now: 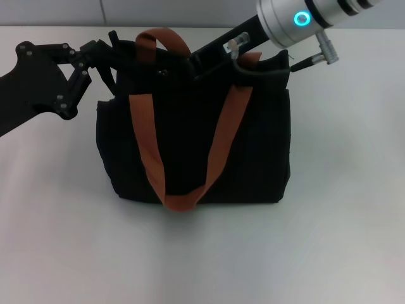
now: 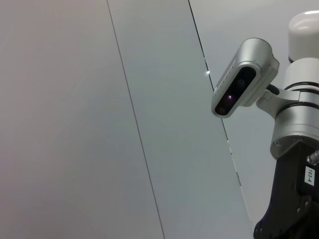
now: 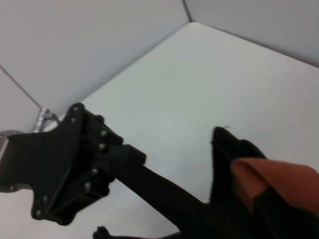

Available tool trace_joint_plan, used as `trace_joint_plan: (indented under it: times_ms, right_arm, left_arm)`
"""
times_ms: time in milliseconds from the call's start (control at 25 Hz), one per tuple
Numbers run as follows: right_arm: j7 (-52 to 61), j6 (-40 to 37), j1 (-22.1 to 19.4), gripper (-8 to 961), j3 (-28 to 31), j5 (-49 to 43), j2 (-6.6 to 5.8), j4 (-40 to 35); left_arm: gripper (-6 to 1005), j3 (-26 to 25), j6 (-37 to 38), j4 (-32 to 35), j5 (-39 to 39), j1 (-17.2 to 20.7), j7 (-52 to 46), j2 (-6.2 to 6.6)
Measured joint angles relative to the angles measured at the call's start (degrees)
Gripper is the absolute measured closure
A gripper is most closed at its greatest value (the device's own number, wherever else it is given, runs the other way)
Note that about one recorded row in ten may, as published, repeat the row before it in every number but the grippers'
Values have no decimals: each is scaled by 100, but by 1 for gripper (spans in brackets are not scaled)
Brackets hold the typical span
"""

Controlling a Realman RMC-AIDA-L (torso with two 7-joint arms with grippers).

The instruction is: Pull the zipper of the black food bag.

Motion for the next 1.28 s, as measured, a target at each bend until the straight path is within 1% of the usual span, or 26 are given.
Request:
trace_joint_plan:
  times_ms: [240, 440, 840, 880, 1080, 1280]
  right_arm:
    - [438, -216, -310, 955, -17, -315, -1, -628]
    - [685, -335, -685, 956, -55, -411, -1, -1218]
    - [945, -561, -1262, 957, -4, -669, -1, -2013]
    - [973, -591, -1373, 957, 5, -692, 1, -2140]
    - [979, -641, -1538, 954, 52, -686, 2, -2326]
    - [876, -625, -1532, 953, 57, -274, -7, -2288]
  left_arm:
    - [921, -17, 2, -1, 0, -2, -15, 3]
    - [920, -68, 10, 0, 0, -4, -16, 6]
    - [917, -72, -3, 1, 0, -3, -19, 5]
    - [917, -71, -5, 0, 0, -3, -19, 5]
    - [916, -72, -4, -1, -1, -3, -19, 5]
    - [914, -71, 24, 1, -2, -3, -19, -9]
